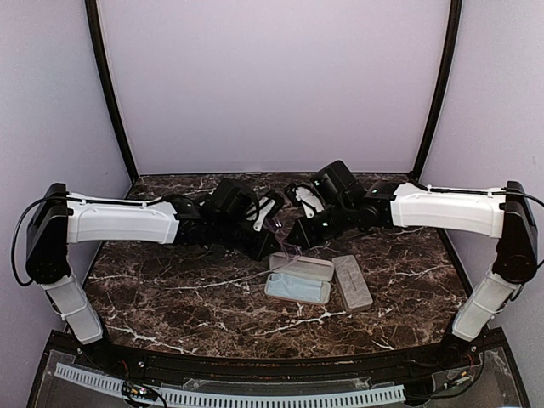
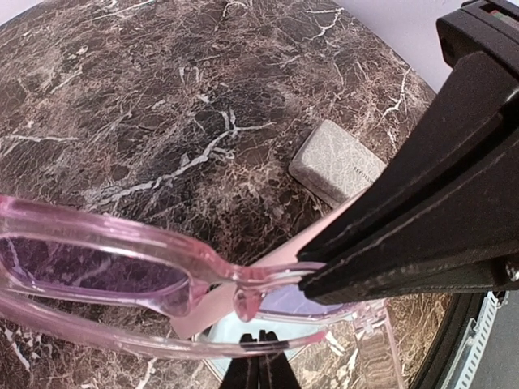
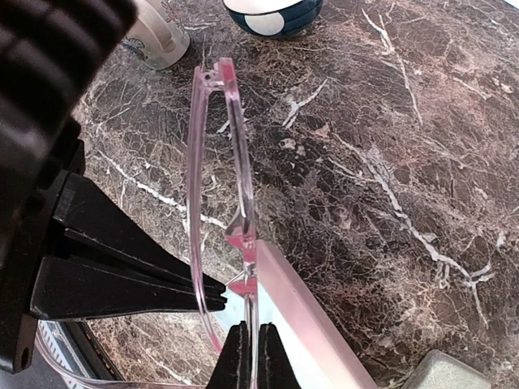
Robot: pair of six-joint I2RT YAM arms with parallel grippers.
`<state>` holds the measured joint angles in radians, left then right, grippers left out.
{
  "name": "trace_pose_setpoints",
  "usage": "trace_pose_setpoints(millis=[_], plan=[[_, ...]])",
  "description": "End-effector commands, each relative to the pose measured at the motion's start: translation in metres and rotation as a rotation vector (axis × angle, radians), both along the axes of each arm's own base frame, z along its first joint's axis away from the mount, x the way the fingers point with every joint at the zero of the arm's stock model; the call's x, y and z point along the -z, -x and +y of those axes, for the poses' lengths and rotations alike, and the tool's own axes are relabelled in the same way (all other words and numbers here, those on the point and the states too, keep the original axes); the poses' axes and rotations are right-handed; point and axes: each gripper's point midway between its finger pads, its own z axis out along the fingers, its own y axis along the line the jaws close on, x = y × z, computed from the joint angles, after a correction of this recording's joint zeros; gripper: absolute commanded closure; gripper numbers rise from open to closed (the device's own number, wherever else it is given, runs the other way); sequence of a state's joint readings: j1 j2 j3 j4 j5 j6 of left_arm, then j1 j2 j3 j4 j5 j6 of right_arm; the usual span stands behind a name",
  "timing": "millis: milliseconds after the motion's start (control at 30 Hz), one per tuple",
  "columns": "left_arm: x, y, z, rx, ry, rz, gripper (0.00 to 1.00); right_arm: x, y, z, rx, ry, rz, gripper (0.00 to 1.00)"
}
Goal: Organize the sunglasses
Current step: Fold the left temple of the sunglasses on the sunglasses, then fold the right temple of the sunglasses on the sunglasses.
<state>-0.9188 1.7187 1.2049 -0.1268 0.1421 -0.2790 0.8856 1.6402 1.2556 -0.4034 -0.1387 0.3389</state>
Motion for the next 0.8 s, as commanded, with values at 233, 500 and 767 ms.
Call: trace_pose_setpoints(millis=[233, 500, 767], plan=[[-0.019, 0.019, 0.050, -0.046, -0.010, -0.103, 0.80, -0.012, -0.007, -0.006, 0.024, -0.024, -0.032, 1.00], [-0.049, 0.046, 0.079, -0.006, 0.051, -0.186, 0.72, -0.009, -0.009, -0.008, 0.032, -0.007, -0.030, 1.00], [-0.055, 0.085, 0.089, 0.094, 0.108, -0.210, 0.35, -0.009, -0.013, -0.005, 0.025, 0.009, -0.030, 1.00]])
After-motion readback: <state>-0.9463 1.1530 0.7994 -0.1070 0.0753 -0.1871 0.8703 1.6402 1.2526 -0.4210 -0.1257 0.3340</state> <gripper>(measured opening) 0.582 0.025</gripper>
